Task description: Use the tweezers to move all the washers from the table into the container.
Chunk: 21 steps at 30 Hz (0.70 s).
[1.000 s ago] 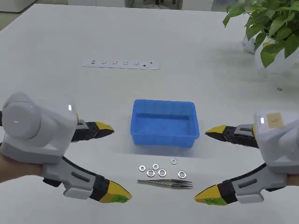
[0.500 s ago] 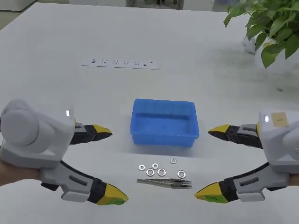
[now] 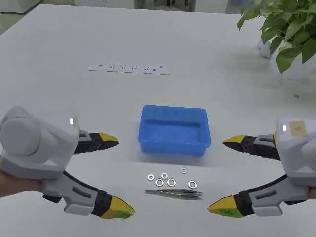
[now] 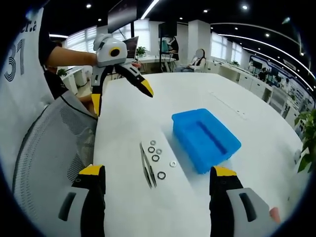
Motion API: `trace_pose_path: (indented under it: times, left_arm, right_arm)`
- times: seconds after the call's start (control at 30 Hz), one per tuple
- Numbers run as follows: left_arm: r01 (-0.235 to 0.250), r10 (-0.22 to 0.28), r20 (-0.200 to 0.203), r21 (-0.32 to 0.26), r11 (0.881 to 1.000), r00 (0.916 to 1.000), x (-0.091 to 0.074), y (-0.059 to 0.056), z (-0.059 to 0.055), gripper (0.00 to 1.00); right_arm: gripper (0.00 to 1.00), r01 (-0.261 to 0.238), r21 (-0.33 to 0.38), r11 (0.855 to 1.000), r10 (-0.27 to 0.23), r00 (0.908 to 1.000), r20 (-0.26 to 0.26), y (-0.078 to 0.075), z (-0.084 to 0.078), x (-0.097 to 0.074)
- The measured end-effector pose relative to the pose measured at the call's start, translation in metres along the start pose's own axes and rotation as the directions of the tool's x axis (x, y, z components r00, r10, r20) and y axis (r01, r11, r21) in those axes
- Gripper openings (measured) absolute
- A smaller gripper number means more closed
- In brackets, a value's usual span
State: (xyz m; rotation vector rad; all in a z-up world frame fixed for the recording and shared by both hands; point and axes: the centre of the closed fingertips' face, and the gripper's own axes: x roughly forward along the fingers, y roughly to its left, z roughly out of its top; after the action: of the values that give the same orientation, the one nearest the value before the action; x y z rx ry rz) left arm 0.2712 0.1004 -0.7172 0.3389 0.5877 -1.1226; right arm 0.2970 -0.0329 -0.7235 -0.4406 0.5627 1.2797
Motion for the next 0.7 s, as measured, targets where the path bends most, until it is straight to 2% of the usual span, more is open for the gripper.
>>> trace_pose_path:
  times: [0.1, 0.2, 0.3, 0.53, 0.6, 0.63, 0.7]
  left_arm:
    - [0.003, -0.003, 0.001, 0.01, 1.0, 1.0, -0.002, 0.0, 0.001, 0.9]
    - [0.017, -0.017, 0.03, -0.02, 1.0, 0.9994, -0.003, -0.002, 0.004, 0.88]
    - [0.014, -0.013, 0.023, -0.014, 1.0, 0.9996, -0.002, -0.004, 0.0, 0.88]
    - [0.05, -0.05, -0.005, -0.025, 0.998, 0.9987, 0.003, -0.013, -0.012, 0.84]
    - [0.054, -0.053, 0.01, -0.042, 0.998, 0.9985, 0.003, -0.013, -0.011, 0.84]
    - [0.056, -0.054, 0.03, -0.066, 0.996, 0.9981, 0.003, -0.012, -0.008, 0.83]
    - [0.052, -0.049, 0.036, -0.063, 0.997, 0.9981, 0.003, -0.009, -0.008, 0.83]
  right_arm:
    - [0.88, 0.001, 0.003, 1.0, -0.001, 1.0, 0.001, 0.0, -0.001, -0.001]
    - [0.88, -0.002, -0.001, 1.0, 0.002, 0.9999, -0.015, 0.001, -0.005, -0.001]
    - [0.88, 0.001, 0.002, 1.0, 0.0, 0.9998, -0.021, 0.001, -0.006, -0.001]
    - [0.87, 0.006, 0.009, 1.0, -0.006, 0.9997, -0.023, -0.001, -0.008, 0.0]
    - [0.87, -0.002, 0.017, 1.0, 0.003, 0.9997, -0.023, -0.001, -0.01, -0.002]
    - [0.87, 0.002, 0.02, 1.0, -0.001, 0.9996, -0.027, -0.003, -0.011, -0.003]
    - [0.87, 0.007, 0.02, 1.0, -0.007, 0.9994, -0.035, -0.006, -0.013, -0.003]
